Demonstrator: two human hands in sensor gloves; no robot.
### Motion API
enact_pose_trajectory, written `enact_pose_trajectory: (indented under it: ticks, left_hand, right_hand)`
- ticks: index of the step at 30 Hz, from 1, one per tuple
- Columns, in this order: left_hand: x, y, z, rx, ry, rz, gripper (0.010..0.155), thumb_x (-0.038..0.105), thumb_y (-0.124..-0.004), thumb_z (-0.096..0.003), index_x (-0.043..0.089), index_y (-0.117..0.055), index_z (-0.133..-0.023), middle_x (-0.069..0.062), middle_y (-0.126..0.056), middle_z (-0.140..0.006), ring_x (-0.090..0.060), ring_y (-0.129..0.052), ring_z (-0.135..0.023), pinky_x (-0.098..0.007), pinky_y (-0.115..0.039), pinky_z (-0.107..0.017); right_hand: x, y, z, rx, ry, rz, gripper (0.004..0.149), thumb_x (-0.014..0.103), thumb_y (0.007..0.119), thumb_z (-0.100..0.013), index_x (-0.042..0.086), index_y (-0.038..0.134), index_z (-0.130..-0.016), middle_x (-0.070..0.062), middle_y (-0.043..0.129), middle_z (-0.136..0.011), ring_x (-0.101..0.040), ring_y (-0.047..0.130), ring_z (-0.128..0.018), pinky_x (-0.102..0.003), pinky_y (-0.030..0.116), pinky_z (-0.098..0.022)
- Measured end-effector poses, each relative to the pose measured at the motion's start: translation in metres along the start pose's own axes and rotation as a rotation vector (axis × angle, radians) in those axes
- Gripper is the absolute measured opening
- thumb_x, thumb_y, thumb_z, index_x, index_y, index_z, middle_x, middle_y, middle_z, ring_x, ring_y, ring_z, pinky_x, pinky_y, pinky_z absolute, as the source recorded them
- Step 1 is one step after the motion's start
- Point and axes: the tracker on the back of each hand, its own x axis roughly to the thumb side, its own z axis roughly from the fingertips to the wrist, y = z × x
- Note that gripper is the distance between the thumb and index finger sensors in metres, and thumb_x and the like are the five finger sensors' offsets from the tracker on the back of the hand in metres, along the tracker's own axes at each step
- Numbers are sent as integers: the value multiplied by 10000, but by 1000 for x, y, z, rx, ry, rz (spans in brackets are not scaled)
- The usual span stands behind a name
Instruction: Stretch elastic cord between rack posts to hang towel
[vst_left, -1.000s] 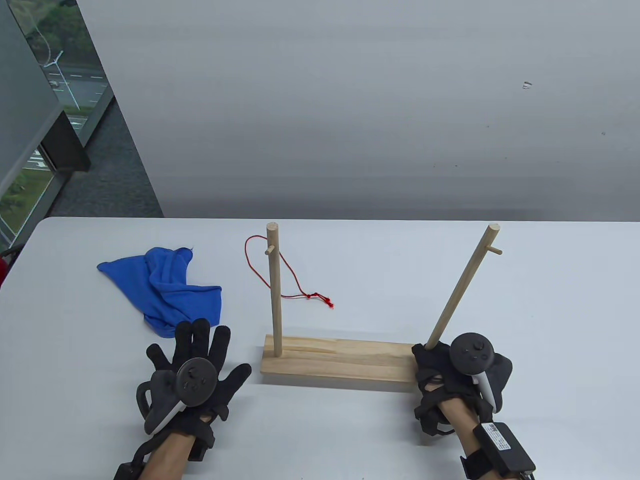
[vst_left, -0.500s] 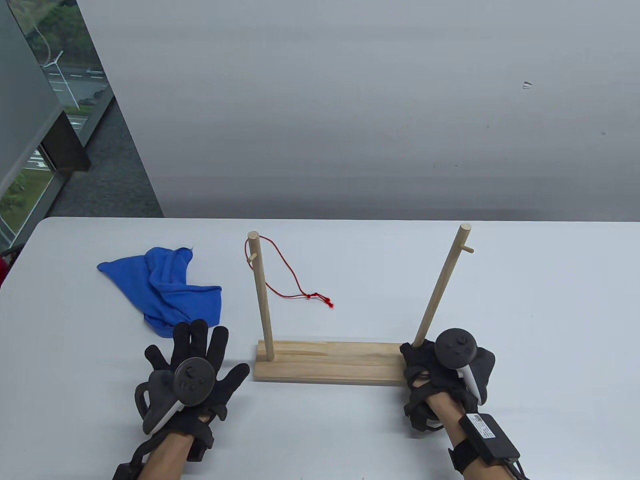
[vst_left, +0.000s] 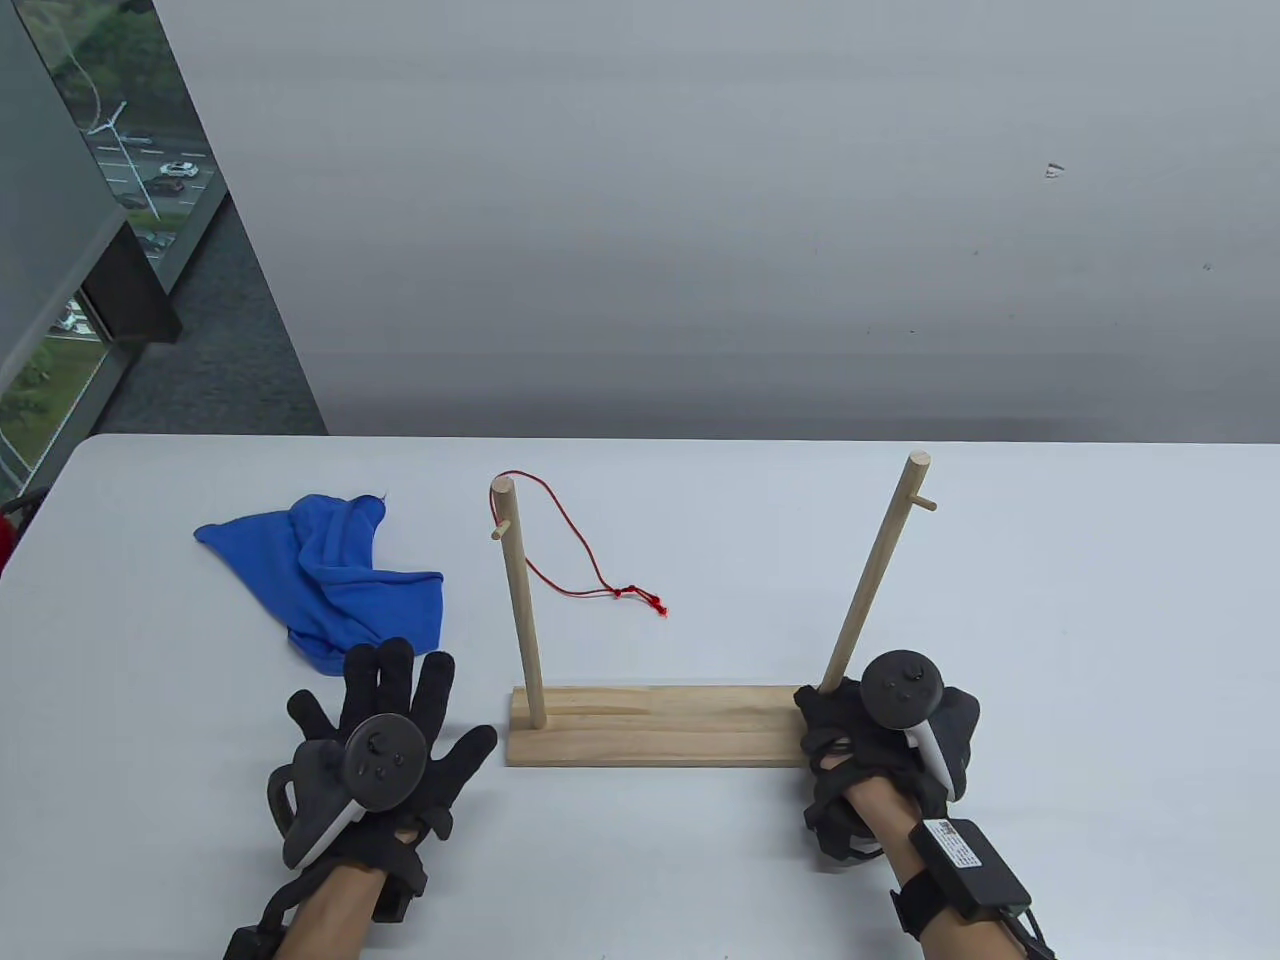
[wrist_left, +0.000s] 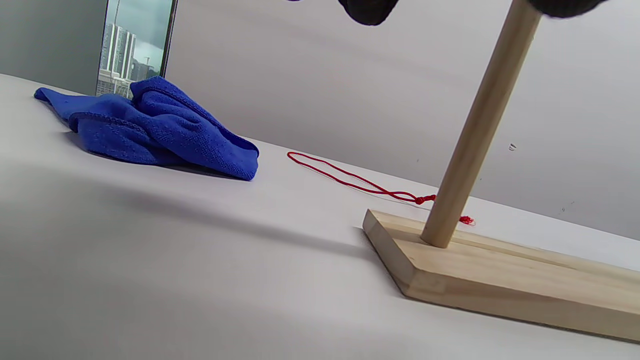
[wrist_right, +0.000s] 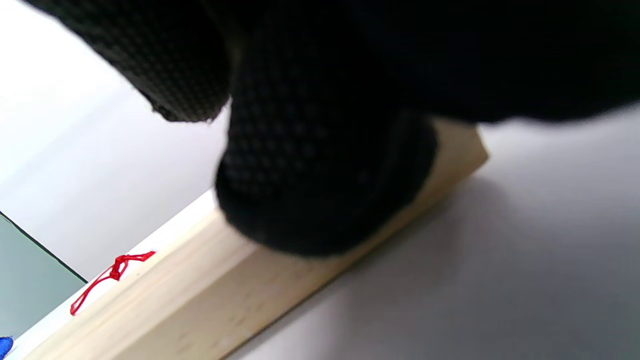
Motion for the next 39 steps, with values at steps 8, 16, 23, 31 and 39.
enact_pose_trajectory:
  ticks: [8, 16, 23, 31, 39]
  left_hand:
    - [0, 0, 0, 1, -2, 4, 886, 835, -605, -390, 357, -495, -1128, -74, -339, -1244, -379, -246, -1167, -755, -154, -664]
    - [-4, 0, -1, 10, -3, 26, 877, 825, -613, -394, 354, -503, -1125, -72, -353, -1241, -379, -260, -1168, -754, -171, -672]
    - [0, -1, 0, 40, -22, 43, 795, 758, -666, -422, 339, -600, -1093, -74, -422, -1230, -385, -329, -1165, -751, -228, -692]
    - [-2, 2, -2, 106, -27, 113, 642, 575, -790, -447, 231, -777, -989, -85, -777, -1092, -421, -674, -1063, -698, -498, -719]
    - [-6, 20, -4, 156, 0, 168, 511, 510, -821, -449, 238, -874, -878, -70, -927, -952, -406, -863, -921, -634, -640, -681]
  right_hand:
    - [2, -1, -2, 23, 11, 47, 519, 432, 806, -432, 5, 829, -725, -98, 976, -448, -147, 1060, -138, -253, 900, -15]
    - [-6, -9, 19, 82, 11, -65, 698, 491, 751, -445, -2, 593, -913, -209, 838, -701, -296, 1024, -405, -394, 890, -220]
    - [-8, -42, 49, 12, -73, -58, 706, 505, 730, -454, 46, 540, -955, -229, 724, -858, -363, 958, -594, -551, 789, -415]
    - [-24, -57, 63, -39, -186, -97, 698, 494, 711, -468, 86, 490, -990, -233, 572, -965, -431, 790, -793, -711, 558, -556]
    - [-16, -67, 70, -112, -259, -48, 715, 509, 716, -460, 104, 481, -1001, -221, 526, -1000, -443, 715, -865, -748, 462, -577]
